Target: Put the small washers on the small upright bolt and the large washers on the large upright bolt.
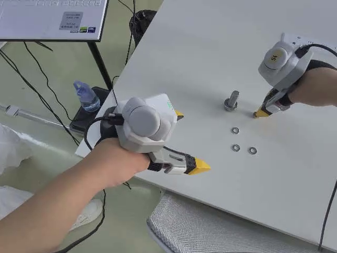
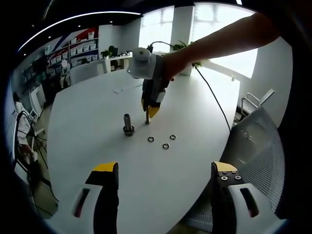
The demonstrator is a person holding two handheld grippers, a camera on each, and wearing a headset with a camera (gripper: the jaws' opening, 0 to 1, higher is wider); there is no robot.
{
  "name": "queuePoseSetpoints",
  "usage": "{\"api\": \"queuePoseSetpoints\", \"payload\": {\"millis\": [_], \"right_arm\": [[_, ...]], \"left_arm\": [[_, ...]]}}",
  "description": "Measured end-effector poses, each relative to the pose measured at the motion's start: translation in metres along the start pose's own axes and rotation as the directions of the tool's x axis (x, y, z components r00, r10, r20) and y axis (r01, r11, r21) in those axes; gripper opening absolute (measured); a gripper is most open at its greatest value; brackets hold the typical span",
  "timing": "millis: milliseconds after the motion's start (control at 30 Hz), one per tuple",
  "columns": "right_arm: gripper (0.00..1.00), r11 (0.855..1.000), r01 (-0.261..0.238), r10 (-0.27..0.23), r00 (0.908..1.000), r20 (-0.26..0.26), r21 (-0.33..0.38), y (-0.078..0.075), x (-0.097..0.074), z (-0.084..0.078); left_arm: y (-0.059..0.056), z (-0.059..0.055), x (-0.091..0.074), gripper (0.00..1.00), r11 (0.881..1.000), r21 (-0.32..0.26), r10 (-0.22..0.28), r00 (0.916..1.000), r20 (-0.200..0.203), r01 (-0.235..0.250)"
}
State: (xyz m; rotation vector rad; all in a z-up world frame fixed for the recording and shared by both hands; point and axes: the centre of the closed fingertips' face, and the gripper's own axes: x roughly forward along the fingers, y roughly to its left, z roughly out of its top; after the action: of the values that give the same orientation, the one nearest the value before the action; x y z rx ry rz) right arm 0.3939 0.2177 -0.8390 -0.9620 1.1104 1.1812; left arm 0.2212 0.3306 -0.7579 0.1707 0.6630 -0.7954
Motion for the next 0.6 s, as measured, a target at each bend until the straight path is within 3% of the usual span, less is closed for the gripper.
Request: {"api": "queuePoseSetpoints", "payload": {"millis": [433, 600], "right_arm": [[0.25, 1.0, 0.007, -0.007, 0.9995, 0.031, -0.017, 0.016, -0.043, 0.004], [0.25, 0.999, 0.017, -0.016, 0.9992, 0.037, -0.04, 0.02, -0.051, 0.003]], "left_arm": [[-0.01, 0.007, -0.001, 0.79, 1.0, 0.021, -0.011, 0.9999, 0.0, 0.011], [-0.013, 0.006, -0.004, 0.79, 0.999, 0.031, -0.013, 0.9999, 0.001, 0.013]]}}
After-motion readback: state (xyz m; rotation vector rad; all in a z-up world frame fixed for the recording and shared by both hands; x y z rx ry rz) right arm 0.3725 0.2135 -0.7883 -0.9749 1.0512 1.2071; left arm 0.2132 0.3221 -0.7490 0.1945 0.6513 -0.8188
